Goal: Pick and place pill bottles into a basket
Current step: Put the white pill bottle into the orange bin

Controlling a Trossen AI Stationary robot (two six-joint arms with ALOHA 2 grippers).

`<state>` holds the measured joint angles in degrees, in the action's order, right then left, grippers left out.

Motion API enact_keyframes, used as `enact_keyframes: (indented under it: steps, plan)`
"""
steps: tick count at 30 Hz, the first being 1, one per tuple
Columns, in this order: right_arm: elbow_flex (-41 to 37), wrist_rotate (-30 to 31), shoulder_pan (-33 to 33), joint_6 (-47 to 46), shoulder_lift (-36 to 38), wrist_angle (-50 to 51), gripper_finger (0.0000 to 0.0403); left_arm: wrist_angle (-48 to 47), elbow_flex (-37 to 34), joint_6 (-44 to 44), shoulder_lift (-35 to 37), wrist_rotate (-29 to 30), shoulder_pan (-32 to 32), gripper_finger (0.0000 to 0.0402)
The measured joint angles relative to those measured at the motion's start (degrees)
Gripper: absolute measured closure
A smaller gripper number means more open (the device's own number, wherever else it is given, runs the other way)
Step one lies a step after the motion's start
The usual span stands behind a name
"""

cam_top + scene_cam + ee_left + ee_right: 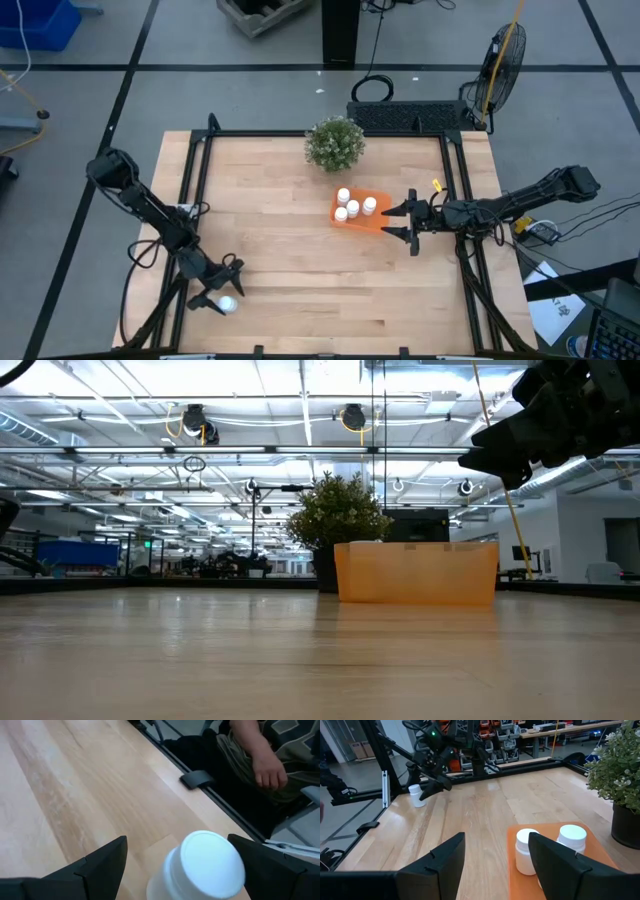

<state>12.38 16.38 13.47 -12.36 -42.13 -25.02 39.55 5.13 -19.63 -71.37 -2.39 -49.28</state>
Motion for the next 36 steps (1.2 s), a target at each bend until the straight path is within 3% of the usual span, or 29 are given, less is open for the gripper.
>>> enact_keyframes:
  steps: [5, 23, 32, 36]
  plan:
    - [0.0, 0.0, 0.0, 0.0, 0.0, 0.0, 0.0192, -2.0, 0.0, -0.5, 0.0, 4.4, 0.0, 0.0055]
    - [0.0, 0.0, 0.0, 0.0, 0.0, 0.0, 0.0192, -2.5, 0.0, 2.2, 0.0, 10.5, -2.0, 0.0061]
    - [0.0, 0.0, 0.0, 0.0, 0.0, 0.0, 0.0192, -1.1, 0.0, 2.3, 0.0, 12.2, -4.2, 0.0179]
    - [0.0, 0.0, 0.0, 0.0, 0.0, 0.0, 0.0192, -1.9, 0.0, 3.5, 0.1, 16.2, -5.3, 0.0227]
